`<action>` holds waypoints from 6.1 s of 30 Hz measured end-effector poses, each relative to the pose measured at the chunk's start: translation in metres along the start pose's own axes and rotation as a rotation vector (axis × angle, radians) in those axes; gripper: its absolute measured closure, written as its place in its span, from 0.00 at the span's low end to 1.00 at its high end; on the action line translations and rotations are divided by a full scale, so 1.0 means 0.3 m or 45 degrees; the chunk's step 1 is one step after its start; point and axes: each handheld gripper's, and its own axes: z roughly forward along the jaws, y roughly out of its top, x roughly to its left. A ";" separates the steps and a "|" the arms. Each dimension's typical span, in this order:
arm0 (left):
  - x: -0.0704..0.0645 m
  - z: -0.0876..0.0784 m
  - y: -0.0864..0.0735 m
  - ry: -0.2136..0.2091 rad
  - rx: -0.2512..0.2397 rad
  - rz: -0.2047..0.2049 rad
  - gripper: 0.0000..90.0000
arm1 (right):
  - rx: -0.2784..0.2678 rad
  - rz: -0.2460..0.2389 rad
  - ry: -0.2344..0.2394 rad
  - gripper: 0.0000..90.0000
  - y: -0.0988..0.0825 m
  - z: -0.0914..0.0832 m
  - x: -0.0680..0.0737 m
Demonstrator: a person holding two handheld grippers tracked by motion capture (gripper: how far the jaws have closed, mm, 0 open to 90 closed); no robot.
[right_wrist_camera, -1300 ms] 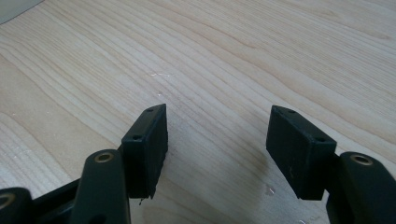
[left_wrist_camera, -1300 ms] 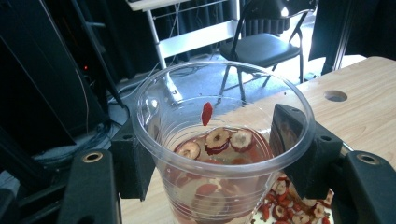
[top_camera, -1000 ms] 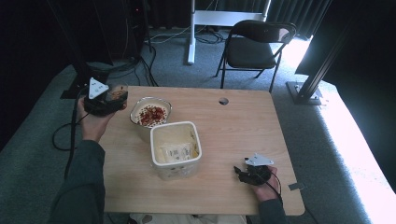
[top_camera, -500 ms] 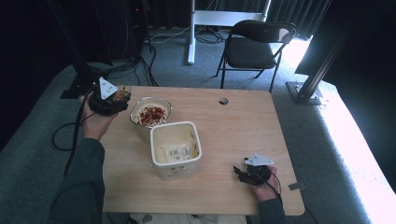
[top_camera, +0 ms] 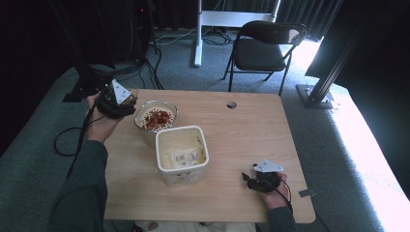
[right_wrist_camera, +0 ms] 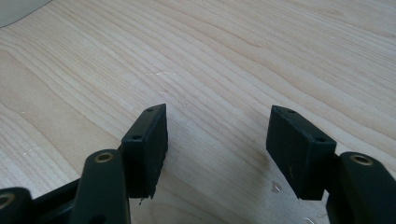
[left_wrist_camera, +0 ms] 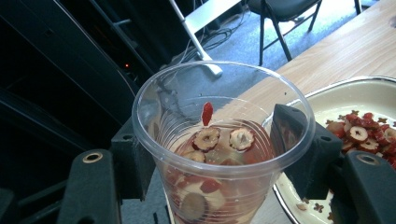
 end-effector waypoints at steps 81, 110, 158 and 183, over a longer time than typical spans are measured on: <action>-0.243 0.090 0.078 0.243 0.335 1.063 0.40 | -0.002 -0.006 0.005 0.43 -0.006 -0.007 0.004; -0.226 0.099 0.076 0.279 0.438 1.200 0.40 | -0.004 -0.014 0.012 0.44 -0.005 -0.007 0.009; -0.222 0.108 0.062 0.263 0.448 1.145 0.40 | -0.004 -0.020 0.027 0.43 -0.001 -0.003 0.011; -0.217 0.114 0.043 0.272 0.498 1.196 0.40 | -0.003 -0.018 0.027 0.43 0.001 -0.001 0.012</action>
